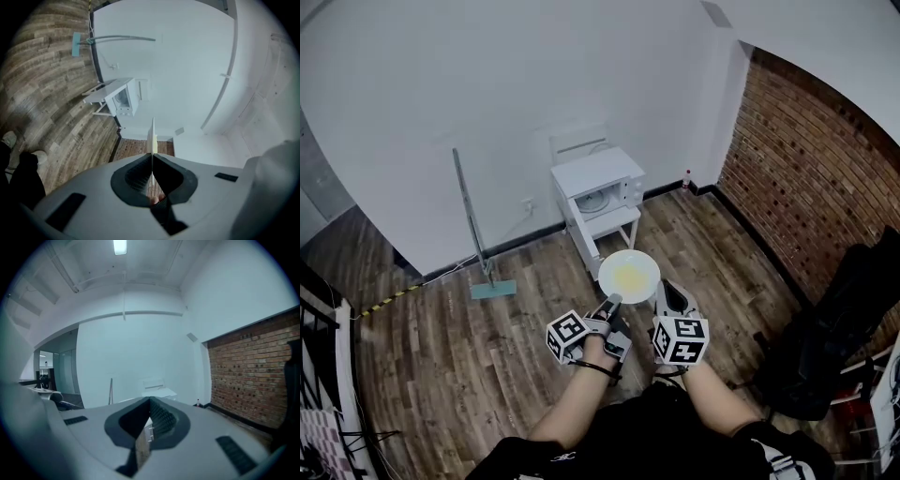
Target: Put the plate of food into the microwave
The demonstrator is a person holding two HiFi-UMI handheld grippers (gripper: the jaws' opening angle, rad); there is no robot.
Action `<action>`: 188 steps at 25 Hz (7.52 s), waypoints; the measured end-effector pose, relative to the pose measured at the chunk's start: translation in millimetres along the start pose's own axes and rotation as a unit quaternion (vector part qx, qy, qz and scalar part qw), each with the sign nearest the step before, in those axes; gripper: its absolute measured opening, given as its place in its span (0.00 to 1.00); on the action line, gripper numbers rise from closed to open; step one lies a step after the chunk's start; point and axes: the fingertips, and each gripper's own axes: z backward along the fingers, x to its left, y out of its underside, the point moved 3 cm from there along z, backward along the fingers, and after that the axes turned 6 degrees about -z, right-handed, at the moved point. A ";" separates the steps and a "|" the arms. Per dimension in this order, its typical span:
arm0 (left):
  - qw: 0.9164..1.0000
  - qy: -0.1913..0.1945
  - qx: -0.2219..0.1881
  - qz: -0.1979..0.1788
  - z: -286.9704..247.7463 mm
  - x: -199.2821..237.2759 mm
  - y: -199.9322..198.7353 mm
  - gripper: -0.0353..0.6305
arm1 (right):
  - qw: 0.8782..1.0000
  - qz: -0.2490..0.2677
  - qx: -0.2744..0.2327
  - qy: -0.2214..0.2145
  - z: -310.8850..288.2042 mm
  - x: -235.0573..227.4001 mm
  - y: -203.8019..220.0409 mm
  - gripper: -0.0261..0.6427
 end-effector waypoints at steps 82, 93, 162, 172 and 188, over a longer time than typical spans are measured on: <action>0.933 -0.022 -0.360 0.010 -521.4 31.9 -309.8 0.07 | 0.911 0.111 0.160 -0.364 -696.8 -156.6 -123.1 0.05; 0.885 -0.067 -0.457 0.053 -514.0 152.2 -262.7 0.07 | 0.825 0.186 0.243 -0.475 -713.2 -147.7 -5.8 0.05; 0.731 -0.480 -0.300 -0.382 -549.0 374.3 -369.7 0.05 | 0.830 0.142 0.307 -0.444 -780.9 -209.1 240.9 0.05; 0.765 -0.452 -0.276 -0.365 -557.4 242.3 -312.7 0.05 | 0.856 0.070 0.276 -0.431 -739.4 -187.3 123.5 0.05; 0.695 -0.441 -0.305 -0.479 -559.4 -111.9 -315.5 0.05 | 0.860 0.026 0.118 -0.496 -698.5 -126.1 -209.4 0.05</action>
